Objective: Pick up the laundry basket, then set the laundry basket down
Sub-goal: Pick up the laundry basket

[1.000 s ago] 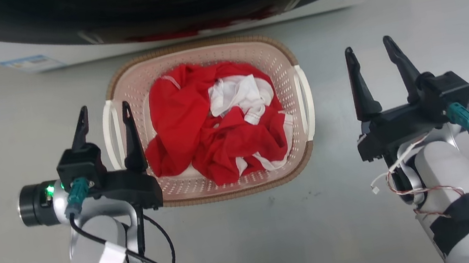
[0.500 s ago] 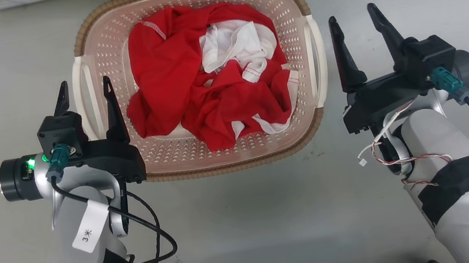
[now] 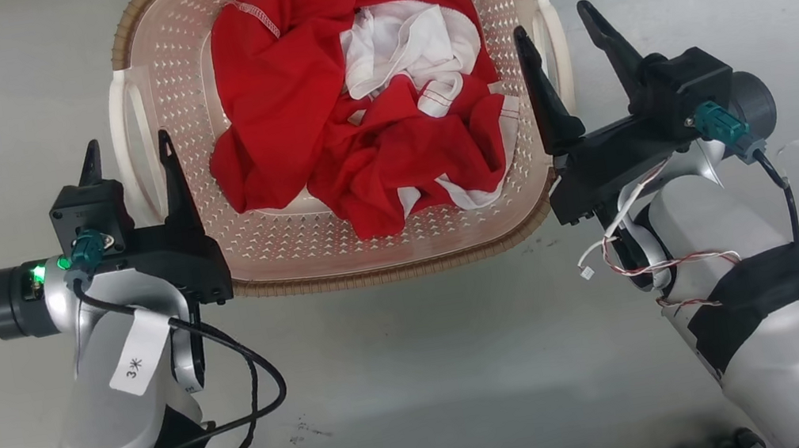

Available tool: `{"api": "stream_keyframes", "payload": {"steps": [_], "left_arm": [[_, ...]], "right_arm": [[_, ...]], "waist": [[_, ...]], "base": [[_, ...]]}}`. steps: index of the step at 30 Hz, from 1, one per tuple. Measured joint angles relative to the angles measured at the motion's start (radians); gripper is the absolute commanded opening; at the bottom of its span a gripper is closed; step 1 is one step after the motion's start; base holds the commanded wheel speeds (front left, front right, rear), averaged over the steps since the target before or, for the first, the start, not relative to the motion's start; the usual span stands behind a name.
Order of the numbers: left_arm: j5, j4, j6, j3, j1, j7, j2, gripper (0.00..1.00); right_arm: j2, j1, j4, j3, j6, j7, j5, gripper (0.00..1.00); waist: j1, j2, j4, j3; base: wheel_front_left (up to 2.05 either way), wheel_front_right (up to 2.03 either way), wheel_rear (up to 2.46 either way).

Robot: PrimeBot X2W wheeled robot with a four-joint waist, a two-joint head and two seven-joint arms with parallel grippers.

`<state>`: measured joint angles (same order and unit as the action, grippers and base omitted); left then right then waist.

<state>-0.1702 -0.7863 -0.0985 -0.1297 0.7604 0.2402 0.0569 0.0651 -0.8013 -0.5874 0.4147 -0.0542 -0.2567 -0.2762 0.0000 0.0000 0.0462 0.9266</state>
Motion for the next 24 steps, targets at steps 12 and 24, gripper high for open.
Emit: {"api": "stream_keyframes", "payload": {"steps": [12,24], "left_arm": [[0.000,-0.092,-0.001,0.010,0.040,0.009,0.006,1.00],[0.001,-0.177,0.021,-0.010,0.089,0.009,0.005,1.00]], "right_arm": [[0.001,-0.031,-0.082,0.053,-0.043,0.000,-0.063,1.00],[0.001,-0.052,-0.176,0.120,-0.061,0.000,-0.162,1.00]], "waist": [[-0.0001,0.0000,0.004,0.021],[-0.0001,0.0000,0.009,0.029]], "base": [[0.00,0.00,0.00],[0.00,0.00,0.00]]}}
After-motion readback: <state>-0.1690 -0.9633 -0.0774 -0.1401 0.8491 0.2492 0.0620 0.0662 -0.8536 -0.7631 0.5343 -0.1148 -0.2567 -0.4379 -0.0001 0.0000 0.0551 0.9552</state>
